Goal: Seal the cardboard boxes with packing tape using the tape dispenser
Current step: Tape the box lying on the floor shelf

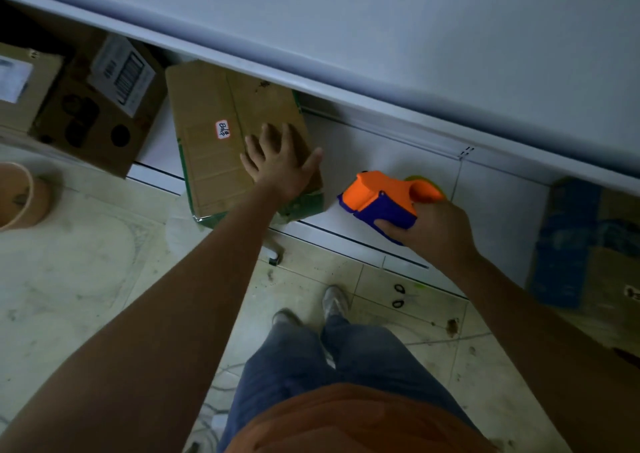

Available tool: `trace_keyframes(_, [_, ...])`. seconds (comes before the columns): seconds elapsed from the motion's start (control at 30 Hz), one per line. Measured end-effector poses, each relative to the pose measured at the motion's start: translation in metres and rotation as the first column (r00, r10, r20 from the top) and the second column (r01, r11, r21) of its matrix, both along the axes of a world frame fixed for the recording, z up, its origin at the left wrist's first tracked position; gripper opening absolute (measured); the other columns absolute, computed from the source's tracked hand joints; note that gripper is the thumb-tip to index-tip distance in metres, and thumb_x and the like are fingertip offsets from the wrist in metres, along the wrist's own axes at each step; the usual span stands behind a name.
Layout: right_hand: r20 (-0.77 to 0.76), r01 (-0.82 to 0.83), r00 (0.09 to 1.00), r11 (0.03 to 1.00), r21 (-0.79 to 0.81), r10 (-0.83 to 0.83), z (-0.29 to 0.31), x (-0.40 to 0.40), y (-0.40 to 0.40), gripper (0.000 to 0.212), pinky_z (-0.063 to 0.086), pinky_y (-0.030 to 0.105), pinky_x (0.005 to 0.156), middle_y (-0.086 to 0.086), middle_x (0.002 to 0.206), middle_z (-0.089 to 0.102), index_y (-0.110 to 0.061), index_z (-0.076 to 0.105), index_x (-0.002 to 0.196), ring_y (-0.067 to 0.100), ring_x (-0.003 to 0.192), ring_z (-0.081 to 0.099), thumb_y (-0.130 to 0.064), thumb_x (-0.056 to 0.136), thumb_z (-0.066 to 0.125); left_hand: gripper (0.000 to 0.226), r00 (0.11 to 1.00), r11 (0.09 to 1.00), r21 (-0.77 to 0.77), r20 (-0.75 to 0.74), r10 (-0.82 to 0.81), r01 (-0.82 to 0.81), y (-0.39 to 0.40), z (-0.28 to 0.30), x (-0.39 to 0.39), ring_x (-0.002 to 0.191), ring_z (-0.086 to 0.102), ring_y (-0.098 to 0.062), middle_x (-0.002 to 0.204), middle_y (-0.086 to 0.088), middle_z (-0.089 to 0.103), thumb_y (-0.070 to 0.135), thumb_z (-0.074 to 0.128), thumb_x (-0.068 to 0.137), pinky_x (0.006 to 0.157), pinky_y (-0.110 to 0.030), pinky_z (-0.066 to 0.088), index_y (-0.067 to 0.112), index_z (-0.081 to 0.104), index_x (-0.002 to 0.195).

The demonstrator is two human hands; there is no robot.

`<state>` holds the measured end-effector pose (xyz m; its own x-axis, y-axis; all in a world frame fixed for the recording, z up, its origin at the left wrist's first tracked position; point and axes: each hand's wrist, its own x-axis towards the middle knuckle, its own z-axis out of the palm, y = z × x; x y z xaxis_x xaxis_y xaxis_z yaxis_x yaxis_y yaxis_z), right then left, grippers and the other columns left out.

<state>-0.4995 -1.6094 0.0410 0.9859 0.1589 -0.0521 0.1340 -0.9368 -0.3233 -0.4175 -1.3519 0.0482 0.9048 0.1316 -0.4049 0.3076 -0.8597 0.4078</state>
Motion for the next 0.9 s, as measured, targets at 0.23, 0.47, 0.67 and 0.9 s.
trace_keyframes(0.23, [0.349,-0.185,0.921,0.983,-0.001,0.174,0.024,-0.018,0.031,0.062,0.047,0.024,0.054,0.002,0.054,0.060,-0.013,0.062,0.056,0.025,0.063,0.064,-0.073,0.071,0.056,0.066,0.989,0.710,-0.703,0.128,0.079,0.034,0.035,0.078,-0.075,0.144,0.033,-0.014,0.157,-0.002,0.036,-0.016,0.042,0.091,0.115,-0.029,0.037,0.030,0.046,0.139])
trace_keyframes(0.47, [0.564,-0.340,0.780,0.940,0.016,0.273,0.061,-0.031,0.070,0.059,0.047,0.028,0.070,0.001,0.050,0.057,-0.014,0.052,0.049,0.024,0.065,0.065,-0.065,0.072,0.069,0.070,0.993,0.599,-0.797,0.004,-0.120,0.076,0.060,0.146,-0.122,0.123,0.057,-0.004,0.132,0.006,0.062,0.003,0.052,0.070,0.100,-0.028,0.049,0.026,0.050,0.136])
trace_keyframes(0.67, [0.616,-0.346,0.749,0.937,0.050,0.243,0.095,-0.038,0.104,0.058,0.041,0.025,0.065,0.002,0.047,0.051,-0.015,0.046,0.048,0.023,0.054,0.057,-0.059,0.071,0.076,0.022,0.977,0.731,-0.670,0.213,0.018,0.132,0.095,0.178,-0.144,0.099,0.069,-0.007,0.105,0.007,0.075,0.005,0.061,0.096,0.087,-0.021,0.055,0.022,0.075,0.102])
trace_keyframes(0.9, [0.579,-0.358,0.765,0.934,0.018,0.282,0.124,-0.057,0.133,0.063,0.042,0.027,0.056,0.000,0.051,0.053,-0.014,0.051,0.051,0.021,0.058,0.056,-0.070,0.076,0.062,0.016,0.926,0.809,-0.582,0.347,0.147,0.089,0.119,0.202,-0.166,0.080,0.069,-0.001,0.083,0.011,0.075,0.012,0.072,0.089,0.075,-0.011,0.050,0.025,0.076,0.082])
